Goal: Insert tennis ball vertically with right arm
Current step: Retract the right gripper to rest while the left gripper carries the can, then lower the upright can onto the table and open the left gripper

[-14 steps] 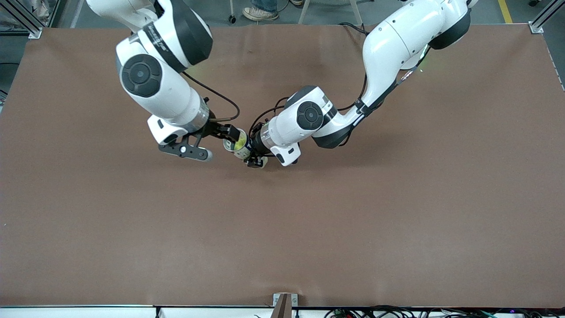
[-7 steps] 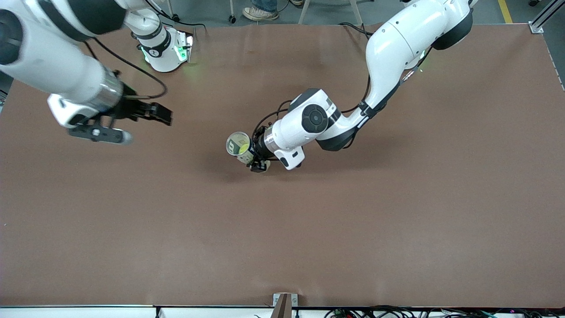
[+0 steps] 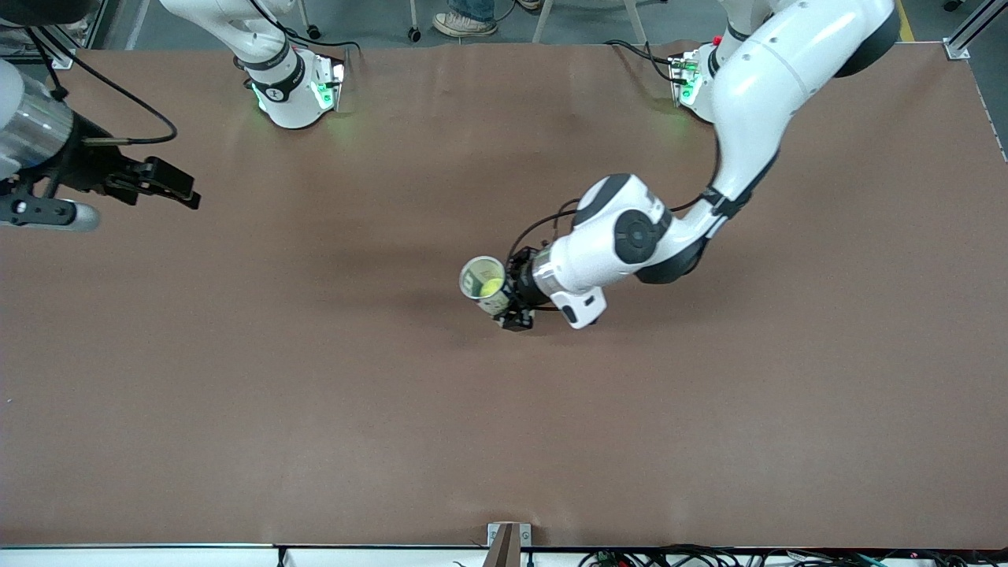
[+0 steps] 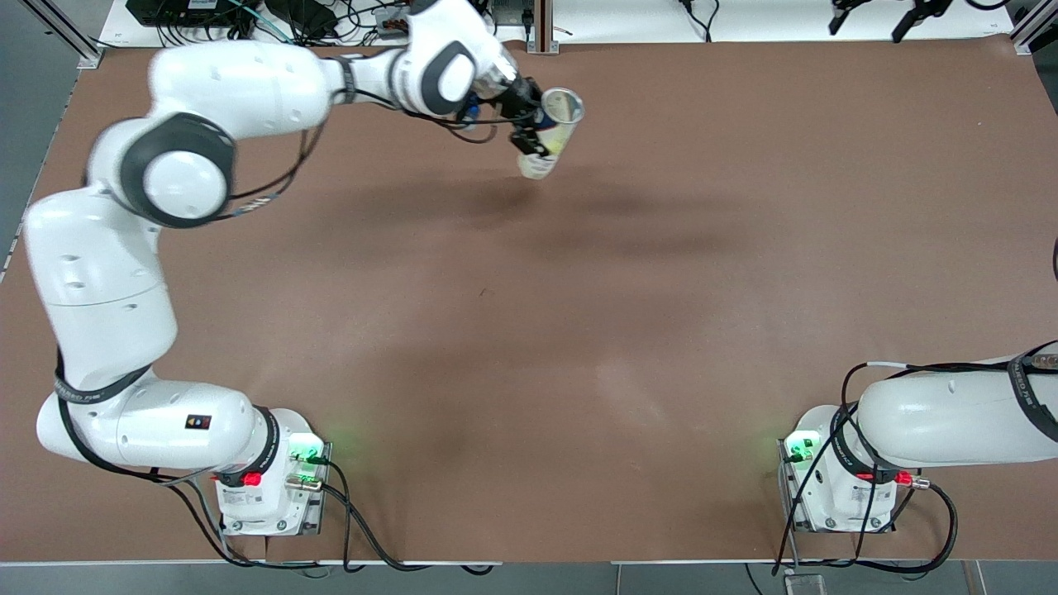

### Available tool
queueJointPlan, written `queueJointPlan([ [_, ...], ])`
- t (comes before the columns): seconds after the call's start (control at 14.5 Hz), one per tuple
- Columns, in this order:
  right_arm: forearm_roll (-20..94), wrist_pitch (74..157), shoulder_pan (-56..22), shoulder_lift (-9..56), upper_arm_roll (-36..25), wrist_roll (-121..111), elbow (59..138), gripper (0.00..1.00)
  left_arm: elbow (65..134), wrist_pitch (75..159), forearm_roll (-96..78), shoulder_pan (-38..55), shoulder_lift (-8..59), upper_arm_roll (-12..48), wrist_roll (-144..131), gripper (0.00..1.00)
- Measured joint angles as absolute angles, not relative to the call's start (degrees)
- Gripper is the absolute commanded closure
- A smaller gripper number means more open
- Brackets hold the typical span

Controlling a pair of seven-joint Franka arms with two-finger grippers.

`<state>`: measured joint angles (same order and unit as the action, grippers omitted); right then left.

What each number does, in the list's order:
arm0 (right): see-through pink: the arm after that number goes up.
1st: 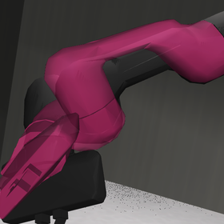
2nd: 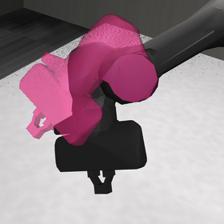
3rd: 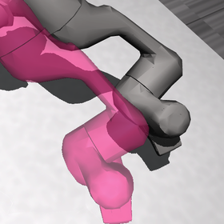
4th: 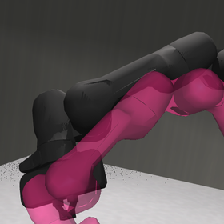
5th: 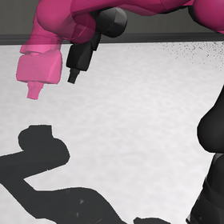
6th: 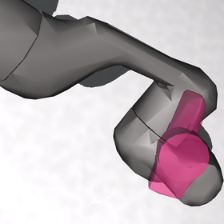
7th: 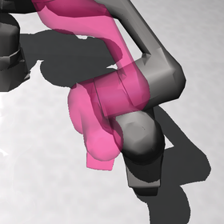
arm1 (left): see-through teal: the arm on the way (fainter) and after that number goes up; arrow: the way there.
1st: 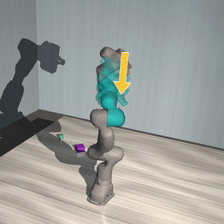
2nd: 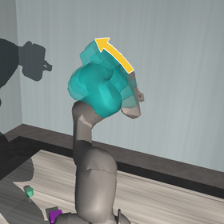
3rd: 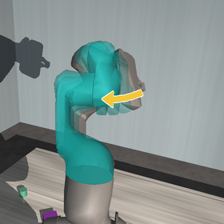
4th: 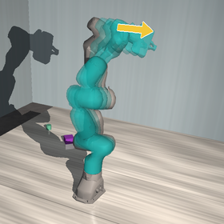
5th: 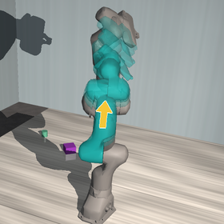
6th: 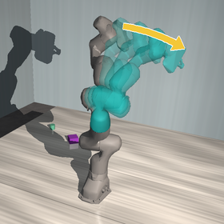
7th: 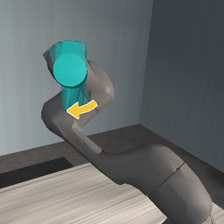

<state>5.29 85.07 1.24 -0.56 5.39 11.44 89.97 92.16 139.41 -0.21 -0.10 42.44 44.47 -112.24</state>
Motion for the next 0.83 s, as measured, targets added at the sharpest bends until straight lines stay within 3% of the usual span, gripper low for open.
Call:
queueJointPlan([
  [0.34,5.05,86.01,3.06,-1.04,5.41,10.95,87.7,0.0,105.98,131.63,-0.09,-27.49,39.3,60.92,-95.29,0.25],
  [0.83,3.3,89.07,2.78,-1.05,6.41,10.77,85.69,0.0,114.49,120.03,0.02,-49.67,37.25,67.7,-73.88,0.25],
])
